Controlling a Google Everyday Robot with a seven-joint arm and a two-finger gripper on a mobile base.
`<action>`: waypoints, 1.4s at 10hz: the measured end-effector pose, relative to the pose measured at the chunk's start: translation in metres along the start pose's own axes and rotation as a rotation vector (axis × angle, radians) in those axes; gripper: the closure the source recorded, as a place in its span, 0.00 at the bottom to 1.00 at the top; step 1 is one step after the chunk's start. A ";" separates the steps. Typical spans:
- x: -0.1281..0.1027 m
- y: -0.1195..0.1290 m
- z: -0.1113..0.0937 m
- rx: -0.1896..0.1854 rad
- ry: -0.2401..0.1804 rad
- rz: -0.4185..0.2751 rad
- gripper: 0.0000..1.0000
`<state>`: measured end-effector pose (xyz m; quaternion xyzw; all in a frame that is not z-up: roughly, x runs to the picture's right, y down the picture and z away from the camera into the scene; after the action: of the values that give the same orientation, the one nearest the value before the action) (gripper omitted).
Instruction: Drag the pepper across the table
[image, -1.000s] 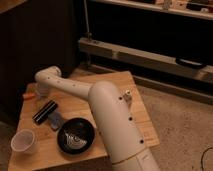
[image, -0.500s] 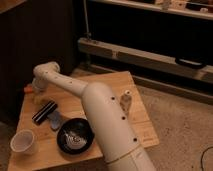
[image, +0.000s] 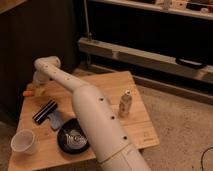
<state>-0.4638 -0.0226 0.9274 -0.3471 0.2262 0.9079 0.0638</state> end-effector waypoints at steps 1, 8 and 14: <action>0.002 0.002 0.002 0.002 0.006 0.000 0.38; 0.000 -0.005 0.026 0.031 0.014 0.011 0.38; -0.007 0.001 0.044 -0.026 -0.012 0.111 0.38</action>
<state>-0.4852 -0.0031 0.9608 -0.3295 0.2330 0.9149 0.0099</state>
